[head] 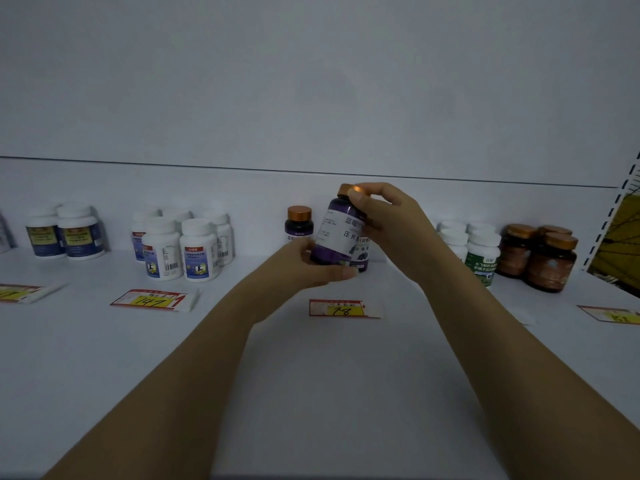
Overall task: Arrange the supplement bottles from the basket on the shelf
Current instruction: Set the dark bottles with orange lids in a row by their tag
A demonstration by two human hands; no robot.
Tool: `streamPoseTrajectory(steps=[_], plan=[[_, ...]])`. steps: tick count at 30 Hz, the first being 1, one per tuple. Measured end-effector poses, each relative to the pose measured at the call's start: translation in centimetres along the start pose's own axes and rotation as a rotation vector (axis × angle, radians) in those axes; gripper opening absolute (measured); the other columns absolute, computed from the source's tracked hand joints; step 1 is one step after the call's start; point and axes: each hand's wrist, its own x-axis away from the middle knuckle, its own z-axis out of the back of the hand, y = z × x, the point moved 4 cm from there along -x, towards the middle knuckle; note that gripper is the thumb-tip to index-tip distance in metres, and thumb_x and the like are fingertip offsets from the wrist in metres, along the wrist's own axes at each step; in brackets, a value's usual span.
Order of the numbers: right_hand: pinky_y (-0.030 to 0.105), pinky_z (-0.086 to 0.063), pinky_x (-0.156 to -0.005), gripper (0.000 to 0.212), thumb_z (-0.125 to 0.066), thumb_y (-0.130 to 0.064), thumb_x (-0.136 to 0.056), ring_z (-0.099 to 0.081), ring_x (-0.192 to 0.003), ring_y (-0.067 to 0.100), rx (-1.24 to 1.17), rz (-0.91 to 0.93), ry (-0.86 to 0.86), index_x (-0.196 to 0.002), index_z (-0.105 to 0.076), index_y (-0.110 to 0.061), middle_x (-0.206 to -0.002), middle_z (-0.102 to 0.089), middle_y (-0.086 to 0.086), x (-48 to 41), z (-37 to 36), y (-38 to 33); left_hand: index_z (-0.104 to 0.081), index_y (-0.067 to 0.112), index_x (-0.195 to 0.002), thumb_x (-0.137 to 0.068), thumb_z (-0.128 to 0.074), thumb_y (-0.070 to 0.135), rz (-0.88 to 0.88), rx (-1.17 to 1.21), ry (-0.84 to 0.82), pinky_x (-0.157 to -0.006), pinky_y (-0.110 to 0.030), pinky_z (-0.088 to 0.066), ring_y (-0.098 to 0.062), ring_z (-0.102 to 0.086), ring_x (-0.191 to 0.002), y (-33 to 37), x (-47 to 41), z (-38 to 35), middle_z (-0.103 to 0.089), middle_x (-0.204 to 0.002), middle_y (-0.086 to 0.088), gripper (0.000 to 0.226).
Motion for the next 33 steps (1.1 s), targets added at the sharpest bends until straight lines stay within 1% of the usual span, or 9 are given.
streamPoseTrajectory(steps=[3, 8, 12, 15, 18, 24, 26, 29, 33], plan=[[0.033, -0.056, -0.086, 0.025, -0.054, -0.018, -0.095, -0.065, -0.096, 0.017, -0.065, 0.017, -0.064, -0.118, -0.059, -0.009, -0.105, -0.068, 0.006, 0.3, -0.2, -0.1, -0.053, 0.016, -0.128, -0.077, -0.074, 0.018, 0.007, 0.026, -0.014, -0.090, -0.026, -0.051, -0.017, -0.062, -0.105, 0.1, 0.1, 0.0, -0.066, -0.113, -0.002, 0.055], [0.021, -0.054, -0.069, 0.022, -0.059, -0.027, -0.092, -0.064, -0.085, 0.008, 0.018, 0.036, -0.080, -0.113, -0.056, -0.021, -0.094, -0.065, -0.003, 0.7, -1.4, 0.1, -0.049, 0.019, -0.118, -0.062, -0.085, 0.033, -0.053, -0.231, 0.203, -0.068, -0.012, -0.047, -0.009, -0.060, -0.094, 0.1, -0.6, 0.3, -0.062, -0.106, 0.005, 0.068], [0.036, -0.056, -0.082, 0.020, -0.059, -0.019, -0.091, -0.062, -0.090, 0.017, -0.022, 0.047, -0.033, -0.111, -0.056, -0.023, -0.095, -0.064, 0.000, 0.6, -0.8, 0.3, -0.048, 0.015, -0.124, -0.056, -0.083, 0.041, 0.002, -0.165, 0.122, -0.090, -0.031, -0.053, -0.015, -0.063, -0.100, -0.2, -0.6, 0.2, -0.065, -0.113, 0.001, 0.080], [0.038, -0.056, -0.085, 0.024, -0.052, -0.013, -0.095, -0.063, -0.091, 0.017, -0.104, 0.020, -0.044, -0.118, -0.054, -0.022, -0.098, -0.065, 0.000, 0.6, -0.3, 0.3, -0.048, 0.014, -0.131, -0.076, -0.075, 0.023, 0.027, -0.017, 0.019, -0.097, -0.034, -0.049, -0.017, -0.063, -0.105, 0.2, -0.1, -0.2, -0.065, -0.116, -0.004, 0.062], [0.035, -0.058, -0.076, 0.023, -0.047, -0.014, -0.098, -0.065, -0.090, 0.019, -0.153, -0.006, -0.094, -0.118, -0.053, -0.022, -0.103, -0.065, 0.004, 0.6, -0.5, 0.5, -0.054, 0.017, -0.130, -0.081, -0.070, 0.020, -0.009, -0.070, 0.017, -0.097, -0.030, -0.047, -0.014, -0.062, -0.106, 0.5, 0.3, -0.3, -0.066, -0.116, -0.001, 0.052], [0.019, -0.055, -0.069, 0.030, -0.059, -0.032, -0.091, -0.064, -0.089, 0.007, 0.085, 0.046, -0.081, -0.120, -0.051, -0.027, -0.099, -0.066, -0.007, 0.5, -1.4, 0.2, -0.055, 0.014, -0.119, -0.074, -0.078, 0.028, -0.118, -0.252, 0.242, -0.082, -0.020, -0.050, -0.014, -0.063, -0.096, 1.0, 0.1, 0.0, -0.065, -0.108, 0.002, 0.052], [0.025, -0.057, -0.075, 0.034, -0.062, -0.031, -0.089, -0.065, -0.093, 0.011, 0.112, 0.056, -0.047, -0.121, -0.053, -0.026, -0.099, -0.067, -0.005, 0.3, -1.2, 0.3, -0.051, 0.013, -0.118, -0.071, -0.079, 0.031, -0.097, -0.257, 0.262, -0.084, -0.025, -0.052, -0.016, -0.063, -0.098, 0.7, -0.1, 0.2, -0.064, -0.110, -0.001, 0.058], [0.037, -0.057, -0.084, 0.033, -0.057, -0.025, -0.093, -0.066, -0.099, 0.020, -0.013, 0.010, -0.027, -0.126, -0.054, -0.021, -0.105, -0.067, 0.002, 0.3, -0.5, 0.4, -0.041, 0.016, -0.123, -0.072, -0.078, 0.025, -0.036, -0.047, 0.188, -0.088, -0.031, -0.053, -0.016, -0.062, -0.101, 0.7, -0.1, 0.2, -0.061, -0.114, -0.001, 0.063], [0.038, -0.054, -0.089, 0.035, -0.045, -0.020, -0.100, -0.061, -0.109, 0.025, -0.153, -0.035, -0.116, -0.133, -0.049, -0.012, -0.118, -0.062, 0.010, 0.3, -0.3, 0.4, -0.049, 0.022, -0.123, -0.076, -0.075, 0.019, -0.077, -0.056, 0.139, -0.082, -0.019, -0.052, -0.003, -0.060, -0.092, 1.2, 0.3, 0.2, -0.061, -0.103, 0.012, 0.053]])
